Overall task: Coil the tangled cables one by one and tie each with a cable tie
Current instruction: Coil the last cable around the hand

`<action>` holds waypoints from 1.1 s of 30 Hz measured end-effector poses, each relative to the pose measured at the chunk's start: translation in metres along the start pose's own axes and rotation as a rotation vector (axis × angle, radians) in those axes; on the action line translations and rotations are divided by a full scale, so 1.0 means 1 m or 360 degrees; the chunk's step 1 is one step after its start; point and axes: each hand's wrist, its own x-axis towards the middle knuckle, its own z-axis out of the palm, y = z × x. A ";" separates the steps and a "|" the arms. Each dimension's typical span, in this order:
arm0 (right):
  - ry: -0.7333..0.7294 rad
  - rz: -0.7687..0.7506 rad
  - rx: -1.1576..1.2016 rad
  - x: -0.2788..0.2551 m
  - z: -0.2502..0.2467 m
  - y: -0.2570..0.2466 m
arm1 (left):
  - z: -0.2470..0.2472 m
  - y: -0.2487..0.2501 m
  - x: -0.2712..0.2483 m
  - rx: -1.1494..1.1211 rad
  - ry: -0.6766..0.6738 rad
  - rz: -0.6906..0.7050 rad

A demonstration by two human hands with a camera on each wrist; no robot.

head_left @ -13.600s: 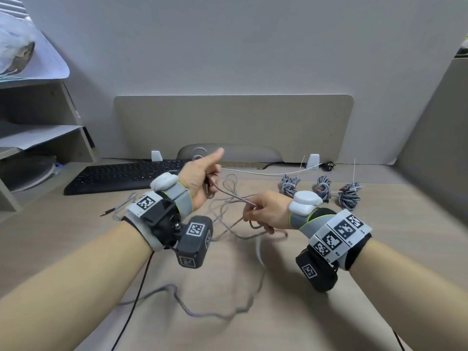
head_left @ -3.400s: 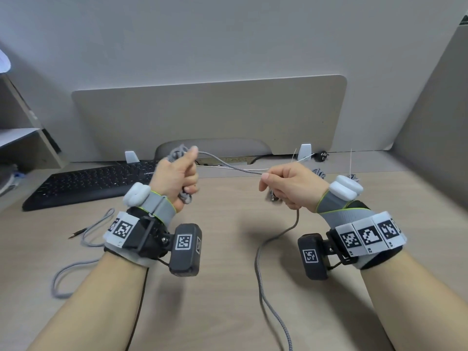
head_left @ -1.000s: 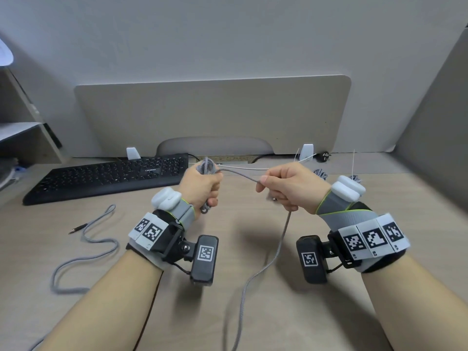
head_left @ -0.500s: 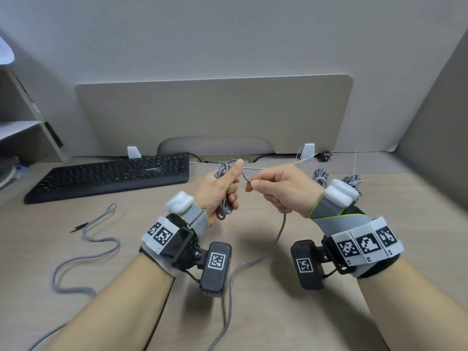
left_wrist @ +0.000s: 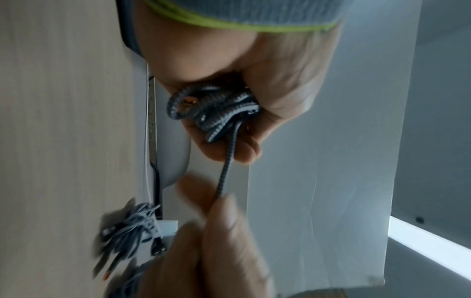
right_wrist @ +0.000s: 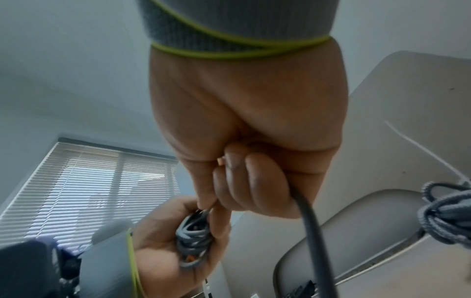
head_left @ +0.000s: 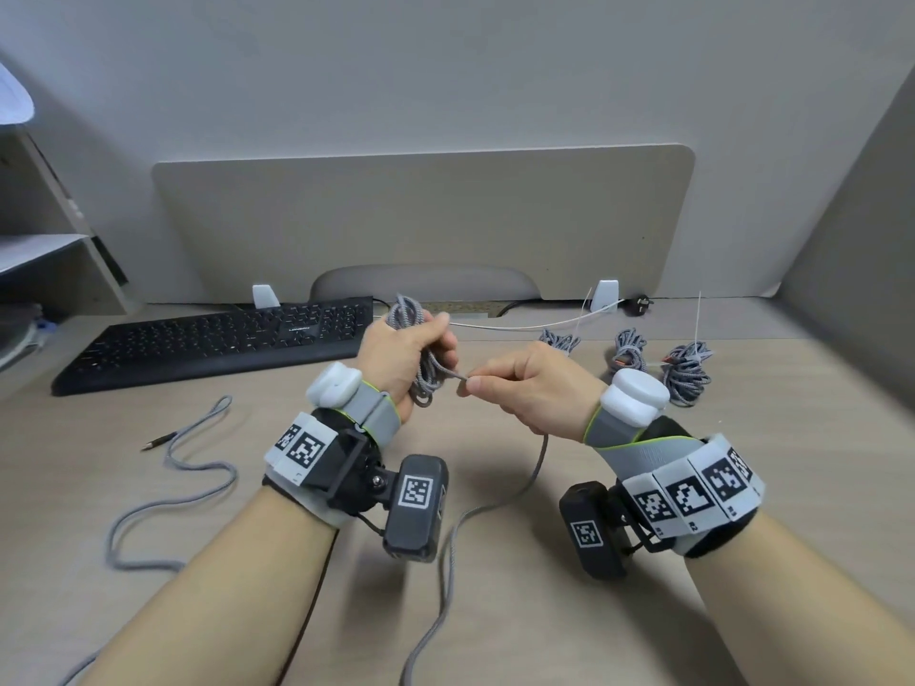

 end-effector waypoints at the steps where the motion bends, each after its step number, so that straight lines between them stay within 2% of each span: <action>1: -0.0015 0.0068 0.0055 0.001 -0.002 0.003 | -0.004 0.004 0.002 -0.0037 0.0028 0.0011; 5: -0.0008 0.0220 0.0251 0.003 -0.020 0.014 | -0.021 0.025 0.012 -0.0314 0.0096 0.0014; 8: 0.0000 0.0268 0.0216 0.003 -0.028 0.018 | -0.027 0.035 0.011 -0.0388 0.0013 -0.0014; 13: 0.0033 0.0290 -0.0037 0.003 -0.027 0.020 | -0.018 0.027 0.003 -0.0032 -0.0157 -0.0129; 17: 0.0122 0.0241 0.0002 0.003 -0.031 0.019 | -0.010 0.024 -0.004 0.0118 -0.0315 -0.0222; 20: 0.0172 0.0188 0.0028 0.004 -0.031 0.017 | -0.005 0.020 -0.009 0.0286 -0.0366 -0.0187; 24: 0.0190 0.0122 0.0108 0.003 -0.030 0.012 | 0.000 0.011 -0.013 0.0754 -0.0441 -0.0279; 28: 0.0154 0.0060 0.0201 0.003 -0.027 0.008 | 0.008 0.004 -0.020 0.0699 -0.0652 -0.0281; 33: 0.0154 0.0058 0.0234 0.002 -0.026 0.006 | 0.011 -0.003 -0.020 0.0663 -0.0680 -0.0171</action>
